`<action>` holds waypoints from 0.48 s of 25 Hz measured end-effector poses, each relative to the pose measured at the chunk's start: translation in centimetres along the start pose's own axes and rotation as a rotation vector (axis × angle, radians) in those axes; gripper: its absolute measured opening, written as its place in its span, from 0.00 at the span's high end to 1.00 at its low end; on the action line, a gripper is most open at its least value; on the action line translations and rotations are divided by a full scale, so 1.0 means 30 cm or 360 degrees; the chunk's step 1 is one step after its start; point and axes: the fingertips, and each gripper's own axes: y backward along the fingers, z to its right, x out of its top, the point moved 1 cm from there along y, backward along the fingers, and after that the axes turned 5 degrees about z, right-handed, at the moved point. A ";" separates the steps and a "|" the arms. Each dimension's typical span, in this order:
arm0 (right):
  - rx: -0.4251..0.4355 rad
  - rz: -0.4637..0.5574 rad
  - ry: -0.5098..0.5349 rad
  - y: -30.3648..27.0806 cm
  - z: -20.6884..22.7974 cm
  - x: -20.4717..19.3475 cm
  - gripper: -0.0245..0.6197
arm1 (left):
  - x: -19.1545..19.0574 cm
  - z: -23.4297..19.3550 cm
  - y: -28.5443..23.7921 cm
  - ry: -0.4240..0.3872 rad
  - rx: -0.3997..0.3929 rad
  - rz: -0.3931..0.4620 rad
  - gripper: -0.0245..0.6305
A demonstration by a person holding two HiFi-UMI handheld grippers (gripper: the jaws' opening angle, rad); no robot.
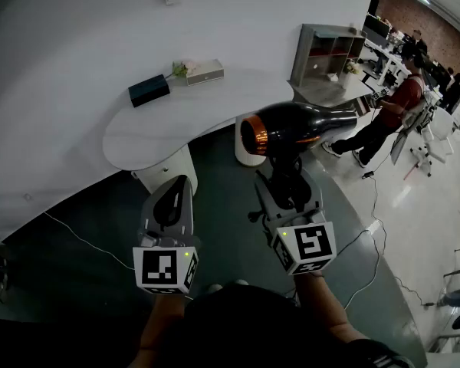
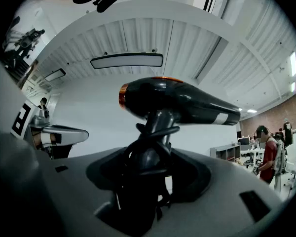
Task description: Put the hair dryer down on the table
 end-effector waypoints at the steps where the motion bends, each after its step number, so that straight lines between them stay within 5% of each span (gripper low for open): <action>1: 0.0008 0.0008 0.0005 0.000 -0.001 0.000 0.56 | 0.000 0.001 -0.001 0.0000 0.0001 0.0000 0.94; 12: 0.0038 0.0031 -0.0001 -0.014 0.014 -0.010 0.56 | -0.020 0.000 -0.016 0.0001 0.0019 0.0005 0.94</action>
